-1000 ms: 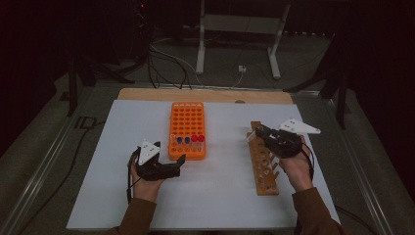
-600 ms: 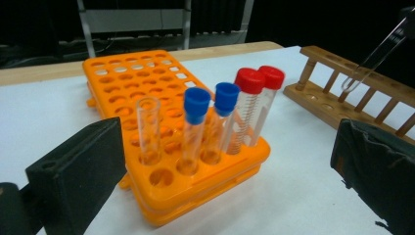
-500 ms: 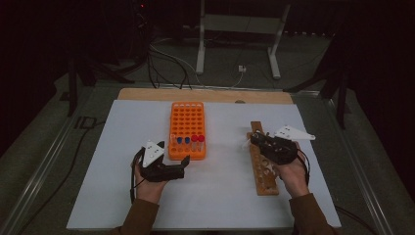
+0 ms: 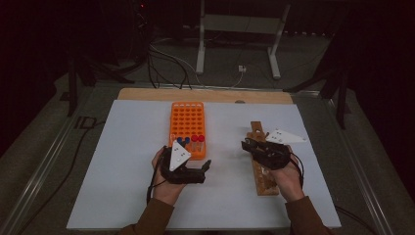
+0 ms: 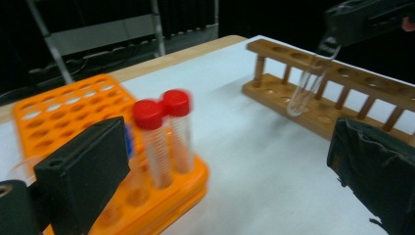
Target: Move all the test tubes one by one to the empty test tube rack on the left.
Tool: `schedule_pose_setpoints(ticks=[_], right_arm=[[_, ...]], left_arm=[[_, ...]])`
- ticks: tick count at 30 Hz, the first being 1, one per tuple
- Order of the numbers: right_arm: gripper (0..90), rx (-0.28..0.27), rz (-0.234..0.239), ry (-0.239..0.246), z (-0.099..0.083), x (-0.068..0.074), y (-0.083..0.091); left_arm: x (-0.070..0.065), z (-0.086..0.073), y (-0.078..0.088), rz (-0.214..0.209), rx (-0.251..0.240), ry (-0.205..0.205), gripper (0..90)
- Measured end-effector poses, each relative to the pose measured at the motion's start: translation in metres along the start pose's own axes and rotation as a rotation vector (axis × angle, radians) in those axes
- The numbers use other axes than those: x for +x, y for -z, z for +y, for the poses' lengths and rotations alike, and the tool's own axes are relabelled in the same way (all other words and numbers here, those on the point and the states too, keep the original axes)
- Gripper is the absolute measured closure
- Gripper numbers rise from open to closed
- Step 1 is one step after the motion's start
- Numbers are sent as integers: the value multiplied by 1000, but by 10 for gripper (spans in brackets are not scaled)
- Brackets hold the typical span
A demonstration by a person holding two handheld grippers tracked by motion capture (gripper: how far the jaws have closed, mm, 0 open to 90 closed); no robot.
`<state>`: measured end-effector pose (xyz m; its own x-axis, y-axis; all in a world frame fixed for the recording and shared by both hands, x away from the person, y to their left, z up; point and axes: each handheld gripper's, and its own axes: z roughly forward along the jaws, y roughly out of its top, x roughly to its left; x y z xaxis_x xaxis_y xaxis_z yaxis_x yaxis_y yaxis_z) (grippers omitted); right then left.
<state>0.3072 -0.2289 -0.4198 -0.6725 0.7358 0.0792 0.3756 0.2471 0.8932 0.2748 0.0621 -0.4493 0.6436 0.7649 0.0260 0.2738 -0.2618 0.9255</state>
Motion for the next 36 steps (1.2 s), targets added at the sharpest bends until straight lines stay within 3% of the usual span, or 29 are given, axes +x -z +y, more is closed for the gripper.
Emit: schedule_pose_setpoints(ticks=[9, 17, 25, 36], right_arm=[[764, 11, 46, 7, 2, 14, -3], [763, 28, 92, 5, 2, 22, -7], [764, 37, 126, 3, 1, 27, -9], [764, 50, 148, 12, 1, 29, -11]], left_arm=[[-28, 11, -28, -73, 54, -54, 90], [-42, 14, -44, -104, 84, -67, 256], [-45, 15, -47, -152, 74, -87, 561], [-45, 15, -46, -189, 69, -96, 740]])
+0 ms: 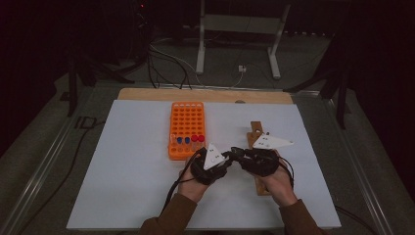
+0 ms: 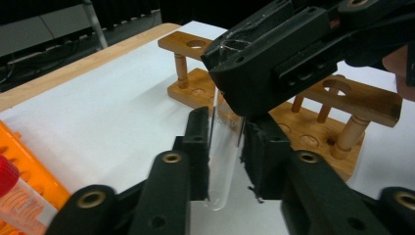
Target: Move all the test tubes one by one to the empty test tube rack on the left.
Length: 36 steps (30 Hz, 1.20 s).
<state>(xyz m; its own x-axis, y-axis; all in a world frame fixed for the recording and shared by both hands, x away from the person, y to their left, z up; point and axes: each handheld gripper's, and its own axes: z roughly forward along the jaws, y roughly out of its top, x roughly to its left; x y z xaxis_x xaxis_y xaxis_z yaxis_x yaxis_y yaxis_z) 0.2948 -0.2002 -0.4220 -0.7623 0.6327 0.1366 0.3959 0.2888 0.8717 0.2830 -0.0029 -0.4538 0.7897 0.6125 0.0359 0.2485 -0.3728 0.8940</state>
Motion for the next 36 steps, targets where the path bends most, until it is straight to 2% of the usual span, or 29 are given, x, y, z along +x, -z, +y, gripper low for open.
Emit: schedule_pose_setpoints(ticks=[5, 12, 16, 22, 25, 33, 36], right_arm=[[748, -2, 4, -1, 0, 0, 1], [560, -62, 16, -20, 2, -6, 10], [382, -77, -32, -18, 3, -7, 14], [179, -61, -127, -51, 4, -12, 15], [151, -57, -153, -66, 1, -15, 17], [2, -61, -218, -96, -8, -22, 26], [1, -76, -258, -98, -11, -23, 32]], left_arm=[[-1, 0, 1, -6, -5, -5, 764], [4, 1, 5, 17, -14, 14, 766], [9, 0, 10, 28, -30, 31, 766], [17, -2, 21, 48, -53, 62, 766], [22, -3, 28, 58, -60, 69, 766], [34, -7, 43, 91, -86, 96, 766], [39, -9, 49, 107, -91, 95, 765]])
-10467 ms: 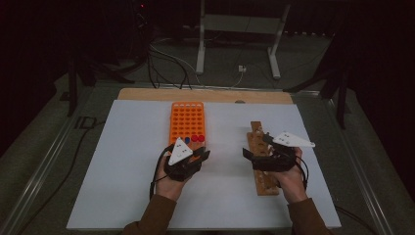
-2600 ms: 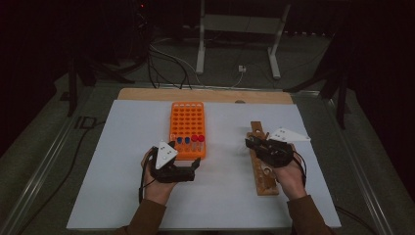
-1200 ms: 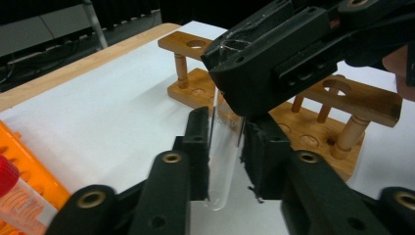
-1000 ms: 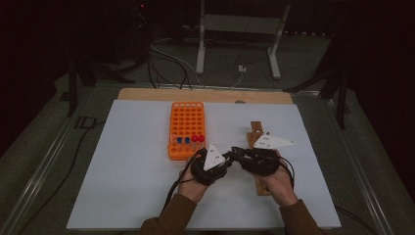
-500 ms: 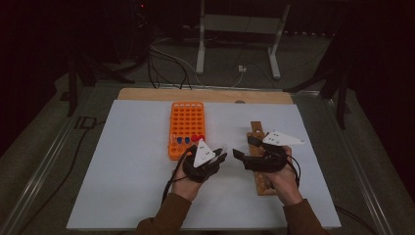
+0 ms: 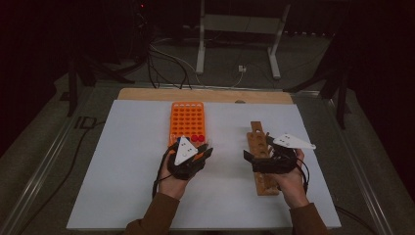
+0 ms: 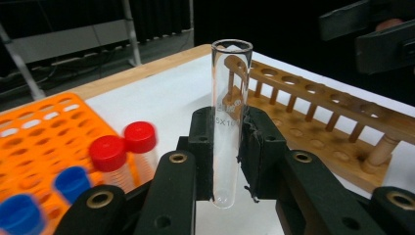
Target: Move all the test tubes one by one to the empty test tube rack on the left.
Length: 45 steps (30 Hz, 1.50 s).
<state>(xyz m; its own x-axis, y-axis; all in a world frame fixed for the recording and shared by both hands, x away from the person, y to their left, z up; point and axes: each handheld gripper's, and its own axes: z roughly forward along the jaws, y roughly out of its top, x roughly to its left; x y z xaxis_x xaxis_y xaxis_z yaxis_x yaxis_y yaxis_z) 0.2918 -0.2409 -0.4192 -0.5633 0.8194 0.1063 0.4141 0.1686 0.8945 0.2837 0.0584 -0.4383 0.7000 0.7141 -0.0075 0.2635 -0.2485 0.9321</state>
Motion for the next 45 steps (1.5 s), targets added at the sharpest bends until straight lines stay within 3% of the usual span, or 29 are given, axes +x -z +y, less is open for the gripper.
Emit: schedule_pose_setpoints(ticks=[14, 24, 29, 45], right_arm=[[2, -23, 1, -6, -6, -4, 7], [2, -21, 3, -10, -7, -5, 6], [2, -18, 2, -11, -8, -5, 6], [2, -5, 0, -10, -10, -5, 2]], left_arm=[[29, -13, 26, 86, -3, 15, 765], [51, -20, 42, 151, -25, 55, 765], [56, -24, 42, 206, -28, 45, 765], [65, -38, 29, 266, -9, 69, 765]])
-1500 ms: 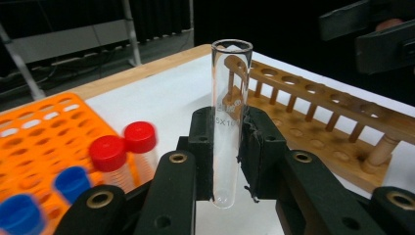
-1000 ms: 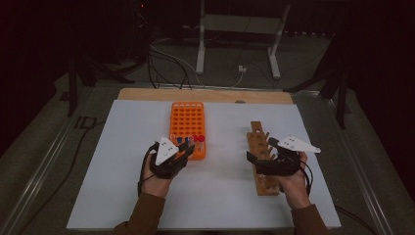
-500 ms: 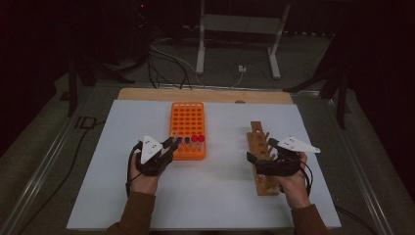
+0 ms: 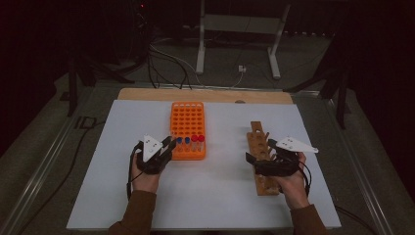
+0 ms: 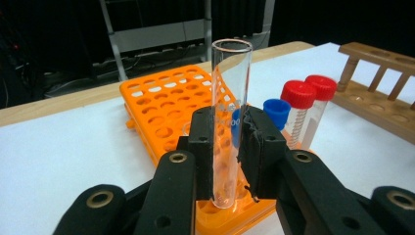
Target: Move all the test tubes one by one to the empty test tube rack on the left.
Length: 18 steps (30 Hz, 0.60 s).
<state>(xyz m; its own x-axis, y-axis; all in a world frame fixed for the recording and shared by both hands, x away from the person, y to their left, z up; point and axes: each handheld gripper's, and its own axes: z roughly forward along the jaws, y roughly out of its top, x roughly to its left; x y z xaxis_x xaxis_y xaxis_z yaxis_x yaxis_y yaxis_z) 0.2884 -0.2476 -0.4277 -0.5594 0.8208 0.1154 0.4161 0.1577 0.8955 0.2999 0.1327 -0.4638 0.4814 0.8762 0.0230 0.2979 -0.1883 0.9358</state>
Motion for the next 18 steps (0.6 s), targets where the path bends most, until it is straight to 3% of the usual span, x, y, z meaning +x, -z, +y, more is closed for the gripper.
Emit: schedule_pose_setpoints(ticks=[18], right_arm=[[2, 15, 2, -1, -3, 1, -3]], left_arm=[[3, -9, -11, 13, 21, 2, 765]])
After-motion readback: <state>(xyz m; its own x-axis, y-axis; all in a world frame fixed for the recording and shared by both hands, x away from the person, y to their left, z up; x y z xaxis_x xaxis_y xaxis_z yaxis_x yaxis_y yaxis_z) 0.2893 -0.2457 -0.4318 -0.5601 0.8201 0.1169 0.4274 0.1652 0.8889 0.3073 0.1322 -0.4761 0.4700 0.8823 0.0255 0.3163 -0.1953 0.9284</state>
